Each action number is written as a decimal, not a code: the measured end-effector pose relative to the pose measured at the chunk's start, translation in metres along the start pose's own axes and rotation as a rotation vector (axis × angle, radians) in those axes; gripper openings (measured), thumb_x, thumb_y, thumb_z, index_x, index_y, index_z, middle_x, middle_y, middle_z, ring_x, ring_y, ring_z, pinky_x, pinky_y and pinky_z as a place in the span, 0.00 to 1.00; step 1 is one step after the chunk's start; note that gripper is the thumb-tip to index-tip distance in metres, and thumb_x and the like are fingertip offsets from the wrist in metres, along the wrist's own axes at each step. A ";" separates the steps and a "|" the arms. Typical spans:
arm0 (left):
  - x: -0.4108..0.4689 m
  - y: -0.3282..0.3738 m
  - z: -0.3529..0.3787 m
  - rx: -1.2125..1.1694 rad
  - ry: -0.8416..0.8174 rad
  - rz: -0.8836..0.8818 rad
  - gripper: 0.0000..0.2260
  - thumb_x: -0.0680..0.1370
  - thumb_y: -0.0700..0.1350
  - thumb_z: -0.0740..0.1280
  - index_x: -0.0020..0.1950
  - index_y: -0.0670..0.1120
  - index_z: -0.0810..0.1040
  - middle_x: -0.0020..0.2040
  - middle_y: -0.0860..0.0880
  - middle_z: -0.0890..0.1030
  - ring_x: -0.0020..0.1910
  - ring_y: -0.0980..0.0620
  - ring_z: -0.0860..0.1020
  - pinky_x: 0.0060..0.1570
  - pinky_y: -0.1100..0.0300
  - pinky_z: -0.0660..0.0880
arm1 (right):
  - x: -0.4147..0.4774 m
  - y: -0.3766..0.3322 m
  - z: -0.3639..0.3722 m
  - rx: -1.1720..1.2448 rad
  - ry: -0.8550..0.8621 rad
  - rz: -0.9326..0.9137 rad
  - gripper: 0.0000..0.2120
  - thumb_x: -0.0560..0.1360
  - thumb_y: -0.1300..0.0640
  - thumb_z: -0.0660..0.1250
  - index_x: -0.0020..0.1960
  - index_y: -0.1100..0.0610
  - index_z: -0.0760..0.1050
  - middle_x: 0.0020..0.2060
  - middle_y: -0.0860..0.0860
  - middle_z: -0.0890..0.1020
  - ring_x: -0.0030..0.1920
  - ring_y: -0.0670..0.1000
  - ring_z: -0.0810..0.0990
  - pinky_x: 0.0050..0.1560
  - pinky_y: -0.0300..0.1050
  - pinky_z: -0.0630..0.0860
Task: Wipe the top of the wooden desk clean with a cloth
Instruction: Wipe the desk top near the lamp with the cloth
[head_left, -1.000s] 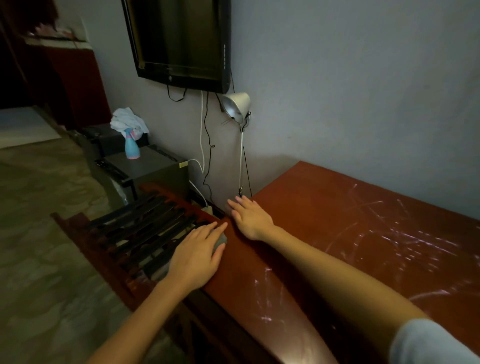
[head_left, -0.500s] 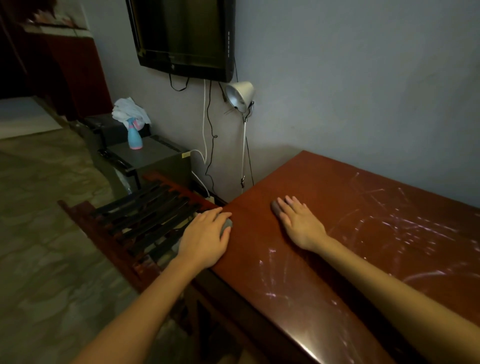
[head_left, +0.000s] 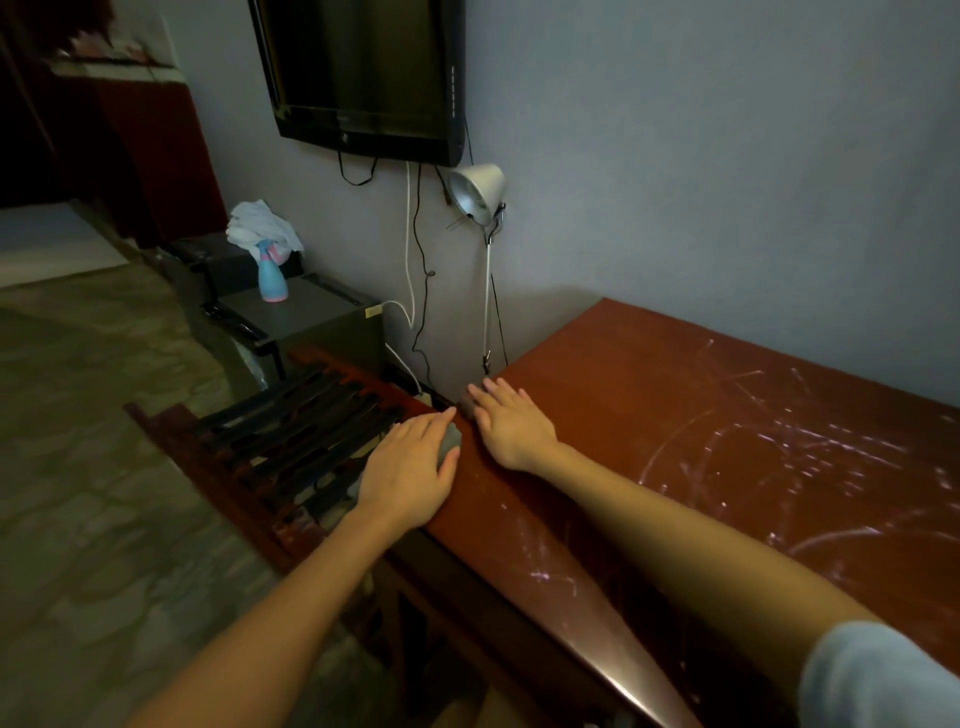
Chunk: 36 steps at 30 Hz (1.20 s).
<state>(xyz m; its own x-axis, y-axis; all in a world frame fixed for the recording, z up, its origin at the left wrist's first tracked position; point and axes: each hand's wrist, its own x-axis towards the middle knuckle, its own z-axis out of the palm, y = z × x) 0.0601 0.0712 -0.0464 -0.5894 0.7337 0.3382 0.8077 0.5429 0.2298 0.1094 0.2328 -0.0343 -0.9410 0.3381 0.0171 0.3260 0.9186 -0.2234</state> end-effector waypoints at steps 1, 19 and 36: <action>-0.001 0.000 -0.001 -0.004 0.002 0.001 0.23 0.82 0.53 0.55 0.76 0.51 0.61 0.73 0.53 0.67 0.71 0.55 0.65 0.71 0.59 0.61 | 0.003 0.007 -0.003 -0.007 -0.004 0.023 0.24 0.83 0.50 0.42 0.78 0.53 0.50 0.78 0.52 0.50 0.77 0.51 0.46 0.75 0.48 0.43; -0.010 -0.001 -0.001 -0.108 0.079 -0.102 0.19 0.82 0.51 0.58 0.72 0.49 0.68 0.66 0.50 0.73 0.65 0.51 0.70 0.59 0.56 0.71 | -0.119 -0.046 0.012 -0.058 0.064 -0.053 0.24 0.83 0.49 0.43 0.78 0.52 0.46 0.78 0.51 0.47 0.77 0.50 0.42 0.71 0.41 0.36; -0.064 -0.054 -0.045 0.003 0.064 0.015 0.18 0.81 0.47 0.60 0.71 0.45 0.70 0.62 0.46 0.75 0.63 0.46 0.72 0.61 0.52 0.72 | -0.072 -0.016 -0.003 -0.013 0.023 0.099 0.24 0.83 0.50 0.41 0.78 0.54 0.47 0.78 0.53 0.49 0.77 0.51 0.45 0.75 0.47 0.43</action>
<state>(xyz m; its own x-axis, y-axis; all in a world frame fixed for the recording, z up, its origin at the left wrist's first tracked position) 0.0552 -0.0236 -0.0399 -0.5751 0.7140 0.3993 0.8162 0.5336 0.2215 0.1718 0.1945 -0.0292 -0.9018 0.4317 0.0177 0.4185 0.8830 -0.2125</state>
